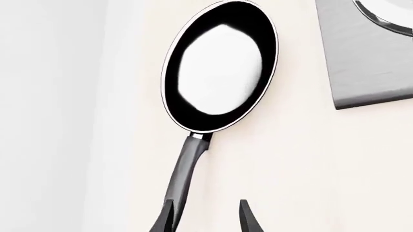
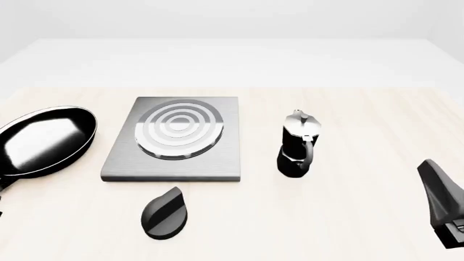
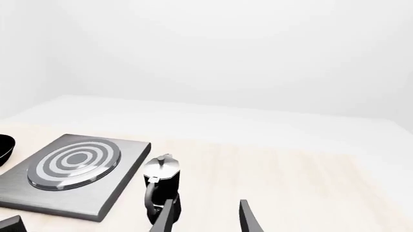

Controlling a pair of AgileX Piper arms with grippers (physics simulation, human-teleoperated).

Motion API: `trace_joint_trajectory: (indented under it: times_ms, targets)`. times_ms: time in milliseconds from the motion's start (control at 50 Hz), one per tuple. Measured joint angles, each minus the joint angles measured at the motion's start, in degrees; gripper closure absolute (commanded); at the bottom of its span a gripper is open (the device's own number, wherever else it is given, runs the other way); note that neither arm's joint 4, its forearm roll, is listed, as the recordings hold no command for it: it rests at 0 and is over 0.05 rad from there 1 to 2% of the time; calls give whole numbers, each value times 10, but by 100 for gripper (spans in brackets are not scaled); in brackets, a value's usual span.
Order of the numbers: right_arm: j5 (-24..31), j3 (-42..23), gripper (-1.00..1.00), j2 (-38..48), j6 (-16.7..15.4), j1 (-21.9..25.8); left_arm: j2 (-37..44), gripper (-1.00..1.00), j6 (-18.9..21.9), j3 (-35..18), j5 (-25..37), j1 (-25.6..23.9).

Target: Turn on the stove and put the frying pan on it.

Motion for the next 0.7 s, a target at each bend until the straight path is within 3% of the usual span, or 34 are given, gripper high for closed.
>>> trace_joint_trajectory:
  times_ms: [300, 700]
  targets:
    - [0, 1, -100, 0, -1, 1, 96, -100, 37, 8, -99, 45]
    - [0, 4, -100, 0, -2, -2, 205, -100, 67, 7, -202, 67]
